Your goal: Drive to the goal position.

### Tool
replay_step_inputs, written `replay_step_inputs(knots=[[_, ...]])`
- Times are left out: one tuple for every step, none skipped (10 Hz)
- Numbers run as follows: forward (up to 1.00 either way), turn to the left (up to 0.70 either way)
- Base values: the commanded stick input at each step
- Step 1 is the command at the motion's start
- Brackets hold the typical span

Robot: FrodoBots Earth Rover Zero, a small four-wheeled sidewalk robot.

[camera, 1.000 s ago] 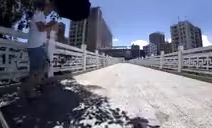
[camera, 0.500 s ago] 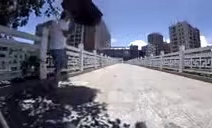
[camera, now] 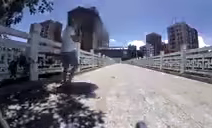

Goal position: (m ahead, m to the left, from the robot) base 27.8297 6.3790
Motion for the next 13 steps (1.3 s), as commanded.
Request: replay_step_inputs(knots=[[0.45,0.00],[0.45,0.00],[0.45,0.00],[0.45,0.00],[0.45,0.00],[0.45,0.00],[0.45,0.00],[0.45,0.00],[0.45,0.00],[0.45,0.00],[0.45,0.00],[0.45,0.00],[0.45,0.00]])
